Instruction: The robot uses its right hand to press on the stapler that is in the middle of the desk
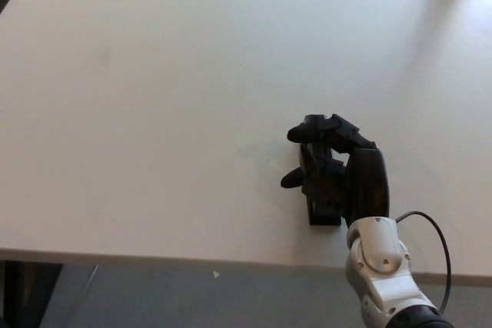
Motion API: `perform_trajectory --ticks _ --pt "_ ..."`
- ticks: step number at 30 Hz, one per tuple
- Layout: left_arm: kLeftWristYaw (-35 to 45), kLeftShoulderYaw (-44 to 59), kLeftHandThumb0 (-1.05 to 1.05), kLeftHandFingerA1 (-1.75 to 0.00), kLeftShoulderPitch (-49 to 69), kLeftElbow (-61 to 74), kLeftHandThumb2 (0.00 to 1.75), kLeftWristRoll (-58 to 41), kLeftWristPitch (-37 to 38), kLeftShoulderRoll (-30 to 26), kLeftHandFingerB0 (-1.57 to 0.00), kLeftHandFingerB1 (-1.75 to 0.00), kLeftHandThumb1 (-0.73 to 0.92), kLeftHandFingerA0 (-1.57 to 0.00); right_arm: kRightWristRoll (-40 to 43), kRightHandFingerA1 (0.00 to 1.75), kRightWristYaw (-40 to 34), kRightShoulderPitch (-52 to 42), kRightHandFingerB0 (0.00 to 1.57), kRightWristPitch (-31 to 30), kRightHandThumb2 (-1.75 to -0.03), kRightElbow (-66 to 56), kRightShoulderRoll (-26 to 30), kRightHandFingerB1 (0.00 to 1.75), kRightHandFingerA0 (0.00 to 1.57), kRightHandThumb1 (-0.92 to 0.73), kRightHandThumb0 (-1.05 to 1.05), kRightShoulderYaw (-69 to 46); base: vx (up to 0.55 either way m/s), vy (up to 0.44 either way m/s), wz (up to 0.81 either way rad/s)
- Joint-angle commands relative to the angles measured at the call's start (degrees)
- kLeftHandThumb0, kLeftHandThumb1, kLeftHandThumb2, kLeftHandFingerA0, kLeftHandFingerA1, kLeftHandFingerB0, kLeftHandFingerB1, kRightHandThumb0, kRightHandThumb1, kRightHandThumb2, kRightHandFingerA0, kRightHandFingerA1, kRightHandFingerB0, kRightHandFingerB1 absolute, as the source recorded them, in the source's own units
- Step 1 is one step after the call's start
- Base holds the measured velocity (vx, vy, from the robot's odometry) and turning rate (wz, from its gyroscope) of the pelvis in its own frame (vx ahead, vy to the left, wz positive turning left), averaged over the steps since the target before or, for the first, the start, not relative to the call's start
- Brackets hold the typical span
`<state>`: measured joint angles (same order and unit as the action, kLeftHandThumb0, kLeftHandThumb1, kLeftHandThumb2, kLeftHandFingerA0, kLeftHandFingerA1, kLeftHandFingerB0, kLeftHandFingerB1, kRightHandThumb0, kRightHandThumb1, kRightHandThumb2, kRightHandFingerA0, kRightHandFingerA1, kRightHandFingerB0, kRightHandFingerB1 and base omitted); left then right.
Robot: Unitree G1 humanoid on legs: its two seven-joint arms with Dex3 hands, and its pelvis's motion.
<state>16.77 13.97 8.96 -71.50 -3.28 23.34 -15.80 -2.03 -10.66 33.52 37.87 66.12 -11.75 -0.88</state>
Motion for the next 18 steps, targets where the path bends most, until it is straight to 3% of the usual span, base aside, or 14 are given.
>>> perform_trajectory --ticks 1,2,3,4,5,6,11,14,15,16,18 --pt "1.97 -0.84 -0.32 -0.46 3.00 2.06 1.16 0.75 9.47 -1.29 0.00 -0.47 0.63 0.00 -1.38 0.91 0.12 -18.33 0.75 -14.17 -0.69 9.72 0.43 1.16 1.25 -0.77 -0.12 0.64 0.00 0.000 0.00" --pt "2.13 -0.92 -0.63 -0.42 2.55 1.97 1.06 0.74 8.84 -1.37 -0.01 -0.34 0.78 -0.06 -0.52 0.91 1.17 -17.83 0.74 -13.75 -0.73 9.43 0.40 1.18 1.25 -0.74 -0.10 0.00 0.00 0.000 0.00" --pt "1.65 -1.32 -0.69 -0.31 2.33 1.87 0.77 1.26 8.75 -1.60 -0.12 -0.30 0.92 -0.15 -0.49 0.92 1.06 -17.42 0.75 -13.77 -0.74 9.33 0.45 1.17 1.25 -0.74 -0.11 -0.02 0.00 0.000 0.00" --pt "0.90 -1.93 -0.69 -0.31 2.07 1.73 0.77 2.05 8.74 -1.93 -0.12 -0.30 0.92 -0.15 -0.59 0.92 0.73 -16.87 0.75 -13.87 -0.74 9.22 0.53 1.17 1.25 -0.74 -0.11 0.06 0.00 0.000 0.00" --pt "1.01 -1.50 -0.66 -0.42 1.39 1.74 1.07 1.37 8.02 -1.56 -0.02 -0.33 0.78 -0.05 -0.51 0.95 0.67 -15.67 0.74 -14.07 -0.73 9.00 0.69 1.16 1.25 -0.73 -0.11 -0.02 0.00 0.000 0.00" --pt "1.97 -0.55 -0.32 -0.47 0.11 0.93 1.16 0.09 7.84 -1.09 0.00 -0.47 0.62 0.00 0.32 0.99 1.49 -13.71 0.74 -13.27 -0.78 8.33 0.81 1.17 1.26 -0.70 -0.09 -0.73 0.00 0.000 0.00" --pt "1.88 0.05 -0.32 -0.47 -4.04 1.01 1.16 -0.74 5.95 -1.15 0.00 -0.47 0.64 0.00 0.20 0.91 0.16 -7.77 0.76 -14.09 -0.76 7.38 1.48 1.12 1.27 -0.72 -0.10 -0.93 0.00 0.000 0.00" --pt "-4.50 -2.76 -0.30 -0.47 -5.59 2.64 1.18 3.11 3.17 -2.10 0.00 -0.46 0.67 0.00 3.62 0.94 3.48 -0.92 0.76 -12.89 -0.74 2.99 2.21 1.15 1.29 -0.76 -0.10 -3.43 0.00 0.000 0.00" --pt "-3.65 -2.85 -0.61 -0.30 -5.66 2.84 0.80 2.98 2.98 -2.41 -0.06 -0.23 0.92 -0.10 3.63 0.94 3.28 0.00 0.76 -12.46 -0.72 2.53 2.26 1.16 1.28 -0.77 -0.11 -3.60 0.00 0.000 0.00" --pt "-0.84 -0.65 -0.62 -0.36 -6.52 2.41 1.06 -0.25 2.39 -1.67 -0.04 -0.32 0.79 -0.02 3.85 0.95 3.08 2.45 0.72 -12.11 -0.74 0.45 2.71 1.21 1.28 -0.76 -0.10 -4.02 0.00 0.000 0.00" --pt "-0.49 -0.23 -0.69 -0.38 -8.22 1.95 1.05 -0.89 1.94 -1.54 -0.11 -0.31 0.80 -0.01 4.55 0.95 3.76 6.05 0.68 -13.08 -0.73 -3.82 3.84 1.20 1.27 -0.79 -0.10 -4.76 0.00 0.000 0.00"
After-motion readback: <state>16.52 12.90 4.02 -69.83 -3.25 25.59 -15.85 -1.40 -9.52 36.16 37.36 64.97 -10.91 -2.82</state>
